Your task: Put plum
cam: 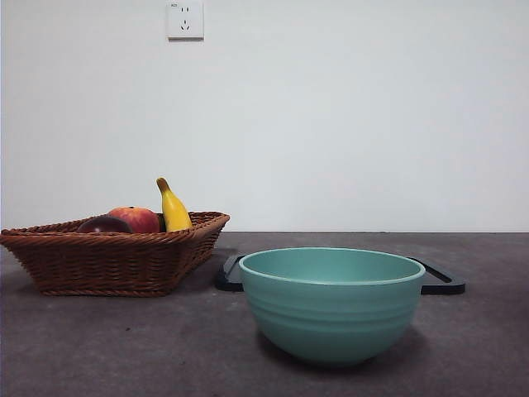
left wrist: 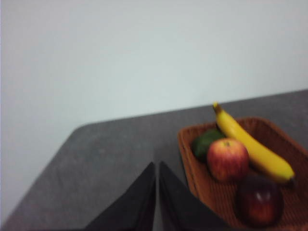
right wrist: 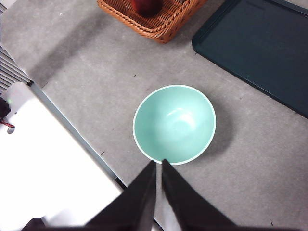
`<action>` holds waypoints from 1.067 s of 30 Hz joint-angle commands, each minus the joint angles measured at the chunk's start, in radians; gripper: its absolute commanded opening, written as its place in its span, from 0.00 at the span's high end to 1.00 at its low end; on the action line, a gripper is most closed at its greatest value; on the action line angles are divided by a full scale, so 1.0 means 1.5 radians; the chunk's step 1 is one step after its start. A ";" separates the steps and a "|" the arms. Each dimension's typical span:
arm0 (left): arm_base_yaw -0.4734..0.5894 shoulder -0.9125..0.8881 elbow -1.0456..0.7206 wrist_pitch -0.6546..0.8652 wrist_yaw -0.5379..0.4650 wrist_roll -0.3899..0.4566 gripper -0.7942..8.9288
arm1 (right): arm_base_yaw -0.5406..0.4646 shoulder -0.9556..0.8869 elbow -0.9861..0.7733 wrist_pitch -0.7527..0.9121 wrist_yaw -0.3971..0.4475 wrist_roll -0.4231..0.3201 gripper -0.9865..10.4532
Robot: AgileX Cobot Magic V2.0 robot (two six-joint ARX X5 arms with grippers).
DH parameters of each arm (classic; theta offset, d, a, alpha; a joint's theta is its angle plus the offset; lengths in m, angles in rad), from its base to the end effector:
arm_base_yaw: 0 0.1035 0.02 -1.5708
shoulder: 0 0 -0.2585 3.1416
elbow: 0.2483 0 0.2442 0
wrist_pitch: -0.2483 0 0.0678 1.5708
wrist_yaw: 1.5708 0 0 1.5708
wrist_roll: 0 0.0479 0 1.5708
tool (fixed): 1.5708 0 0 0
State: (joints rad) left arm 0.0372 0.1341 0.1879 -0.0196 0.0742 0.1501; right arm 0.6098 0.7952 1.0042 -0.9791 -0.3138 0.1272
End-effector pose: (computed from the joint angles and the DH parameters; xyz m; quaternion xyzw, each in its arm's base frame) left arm 0.1125 0.0006 0.2147 0.0759 -0.0184 -0.0172 0.9968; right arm 0.1059 0.0920 0.3170 -0.0025 0.3970 0.3885 0.8315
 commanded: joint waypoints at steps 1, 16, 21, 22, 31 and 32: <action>0.002 -0.026 -0.031 0.008 -0.003 -0.009 0.91 | 0.006 0.005 0.011 0.007 0.000 -0.006 0.90; 0.002 -0.087 -0.112 -0.019 -0.003 -0.009 0.91 | 0.006 0.005 0.011 0.007 0.000 -0.006 0.90; 0.002 -0.087 -0.118 -0.069 -0.003 -0.009 0.91 | 0.006 0.005 0.011 0.007 0.000 -0.006 0.90; 0.002 -0.087 -0.118 -0.076 -0.003 -0.009 0.91 | 0.006 0.005 0.011 0.007 0.000 -0.005 0.90; 0.002 -0.086 -0.117 -0.112 -0.003 -0.052 0.91 | 0.006 0.005 0.011 0.007 0.000 -0.006 0.90; 0.002 -0.086 -0.117 -0.112 -0.003 -0.052 0.91 | 0.006 0.005 0.011 0.007 0.000 -0.006 0.90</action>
State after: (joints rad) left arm 0.0372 0.0055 0.0322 -0.1776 0.0734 0.0914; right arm 0.6098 0.7952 1.0042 -0.9791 -0.3138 0.1272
